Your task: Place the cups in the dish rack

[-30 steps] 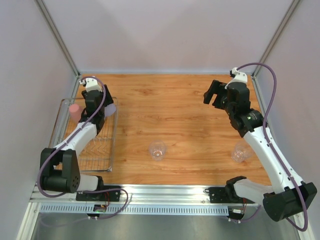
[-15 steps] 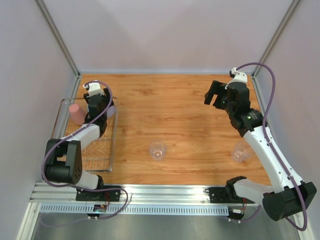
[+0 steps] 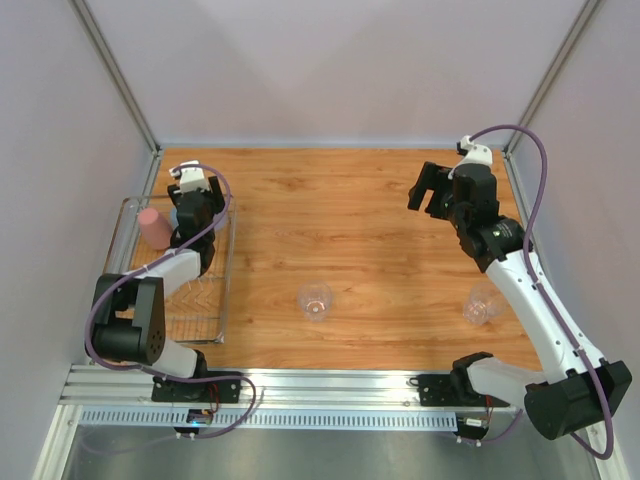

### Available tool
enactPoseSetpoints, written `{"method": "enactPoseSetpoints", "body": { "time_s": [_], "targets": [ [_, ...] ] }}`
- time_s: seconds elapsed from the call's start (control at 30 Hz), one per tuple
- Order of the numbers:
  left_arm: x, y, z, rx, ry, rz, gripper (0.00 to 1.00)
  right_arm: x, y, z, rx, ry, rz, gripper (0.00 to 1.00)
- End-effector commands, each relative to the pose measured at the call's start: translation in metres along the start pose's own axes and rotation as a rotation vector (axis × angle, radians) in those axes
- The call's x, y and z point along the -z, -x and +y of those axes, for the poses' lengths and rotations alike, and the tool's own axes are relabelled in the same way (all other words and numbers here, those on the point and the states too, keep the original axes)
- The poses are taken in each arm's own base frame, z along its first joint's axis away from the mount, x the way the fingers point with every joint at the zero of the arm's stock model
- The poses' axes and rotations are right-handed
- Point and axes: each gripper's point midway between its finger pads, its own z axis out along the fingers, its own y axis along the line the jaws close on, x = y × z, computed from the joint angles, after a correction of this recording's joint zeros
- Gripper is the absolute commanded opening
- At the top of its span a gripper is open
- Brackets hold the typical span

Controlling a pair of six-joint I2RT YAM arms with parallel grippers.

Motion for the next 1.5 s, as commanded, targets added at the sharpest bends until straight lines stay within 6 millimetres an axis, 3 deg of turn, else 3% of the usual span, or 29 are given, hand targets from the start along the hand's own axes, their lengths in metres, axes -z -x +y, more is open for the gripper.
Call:
{"method": "enactPoseSetpoints", "body": {
  "time_s": [0.0,0.23,0.53,1.27,1.47],
  "targets": [
    [-0.001,0.006,0.001,0.029,0.002,-0.026,0.31,0.007,0.016,0.0,0.015,0.003,-0.038,0.88],
    [0.0,-0.008,-0.009,0.062,-0.049,0.014,0.33,0.01,0.015,-0.001,0.009,0.004,-0.045,0.88],
    [-0.001,-0.02,-0.004,0.033,-0.023,0.044,0.36,0.013,0.014,-0.002,0.005,0.006,-0.049,0.88],
    [-0.005,-0.019,-0.004,0.016,-0.022,0.041,0.72,0.011,0.014,0.0,0.009,0.012,-0.041,0.88],
    [0.0,-0.021,-0.005,0.008,-0.037,0.044,0.74,0.011,0.013,0.0,0.008,0.018,-0.039,0.88]
  ]
}}
